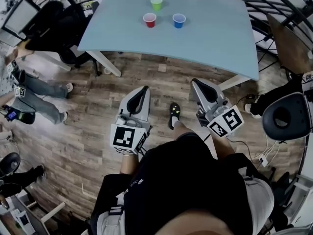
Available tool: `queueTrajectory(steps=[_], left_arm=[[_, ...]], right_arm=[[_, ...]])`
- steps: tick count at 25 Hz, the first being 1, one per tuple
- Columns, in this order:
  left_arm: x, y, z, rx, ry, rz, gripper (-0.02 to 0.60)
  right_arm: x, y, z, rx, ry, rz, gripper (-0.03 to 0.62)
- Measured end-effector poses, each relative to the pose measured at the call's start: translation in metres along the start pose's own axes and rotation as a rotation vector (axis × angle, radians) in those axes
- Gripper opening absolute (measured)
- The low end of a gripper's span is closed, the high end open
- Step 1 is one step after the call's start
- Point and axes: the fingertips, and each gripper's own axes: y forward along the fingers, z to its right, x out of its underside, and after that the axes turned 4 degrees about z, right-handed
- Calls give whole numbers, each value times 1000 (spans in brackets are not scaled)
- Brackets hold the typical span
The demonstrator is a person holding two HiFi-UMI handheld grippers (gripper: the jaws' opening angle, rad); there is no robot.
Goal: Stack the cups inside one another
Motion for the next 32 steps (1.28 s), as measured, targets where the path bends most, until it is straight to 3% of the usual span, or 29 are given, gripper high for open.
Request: queueTrajectory(steps=[8, 14, 18, 26, 32], left_arm=[[-11, 80, -15, -8, 36, 1, -15], [-16, 136, -21, -19, 14, 1, -15], [-21, 165, -23, -23, 52, -13, -15], [-20, 197, -37, -61, 87, -11, -15], [-19, 202, -55, -96, 54, -22, -15]], right_arm=[[-14, 25, 74, -1, -37, -6, 1], [-13, 40, 127, 4, -35, -18, 1], [-18, 54, 156, -9, -28, -10, 2], [-17, 73, 198, -25, -1, 9, 0], [-9, 95, 211, -33, 11, 0, 2]])
